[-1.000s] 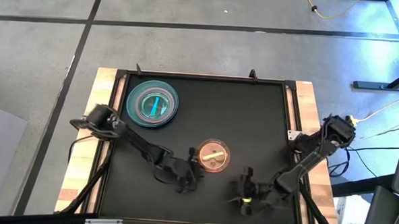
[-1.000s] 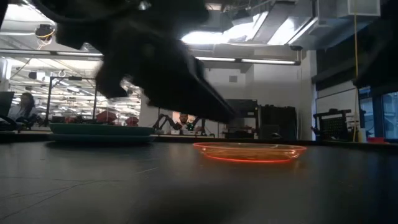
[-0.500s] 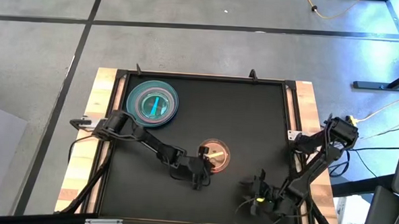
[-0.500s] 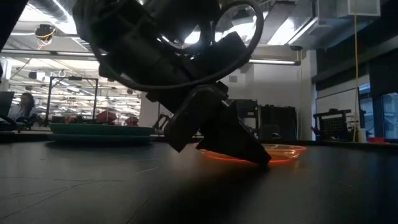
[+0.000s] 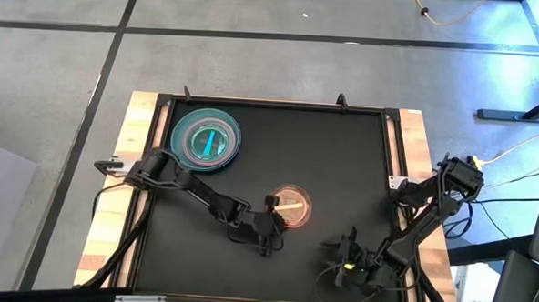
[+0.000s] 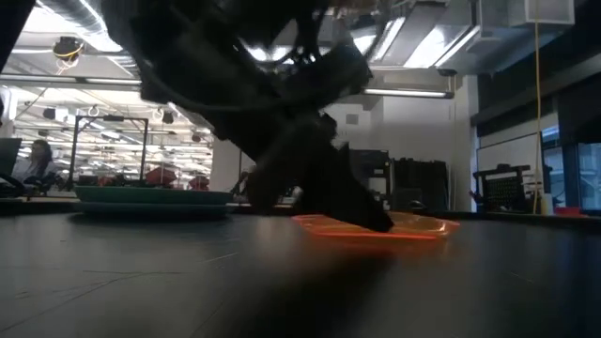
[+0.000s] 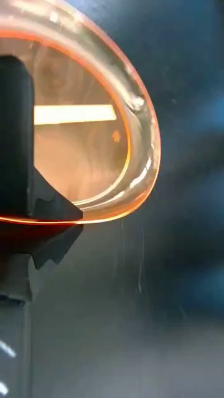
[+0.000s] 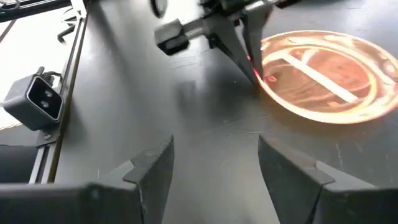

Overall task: Stack plastic plates
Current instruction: Stack the transparent orange plate on top of the transparent blue plate on the table

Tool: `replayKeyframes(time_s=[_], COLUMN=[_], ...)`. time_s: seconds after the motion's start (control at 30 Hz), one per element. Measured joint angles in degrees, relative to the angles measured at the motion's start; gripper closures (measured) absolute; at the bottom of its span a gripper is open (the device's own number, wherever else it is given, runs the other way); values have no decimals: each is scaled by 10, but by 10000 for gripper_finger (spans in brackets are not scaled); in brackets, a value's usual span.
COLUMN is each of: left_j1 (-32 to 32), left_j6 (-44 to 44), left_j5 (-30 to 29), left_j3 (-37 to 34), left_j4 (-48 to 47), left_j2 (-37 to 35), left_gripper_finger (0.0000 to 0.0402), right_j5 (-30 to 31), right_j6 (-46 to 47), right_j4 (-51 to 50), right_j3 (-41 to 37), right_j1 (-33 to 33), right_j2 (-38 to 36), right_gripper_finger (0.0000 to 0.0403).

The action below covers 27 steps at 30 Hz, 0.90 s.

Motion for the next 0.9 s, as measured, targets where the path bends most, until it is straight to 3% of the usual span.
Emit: replayKeyframes(time_s=[0.2, 0.43, 0.67, 0.9], left_j1=[-18, -52, -71, -30], left_j6=[-2, -5, -50, -126], left_j5=[-20, -98, -166, -235], left_j3=[0, -19, -144, -271], left_j4=[-50, -169, -201, -298], left_j2=[-60, -170, -345, -529], left_gripper_finger=[396, 397, 399, 398], right_j5=[4, 4, 8, 3], right_j6=[-1, 0, -1, -1], right_j4=[-1, 2, 2, -1], right_j3=[0, 0, 0, 0], right_j1=[0, 0, -12, -24], right_j2=[0, 0, 0, 0], right_gripper_finger=[178, 178, 178, 178])
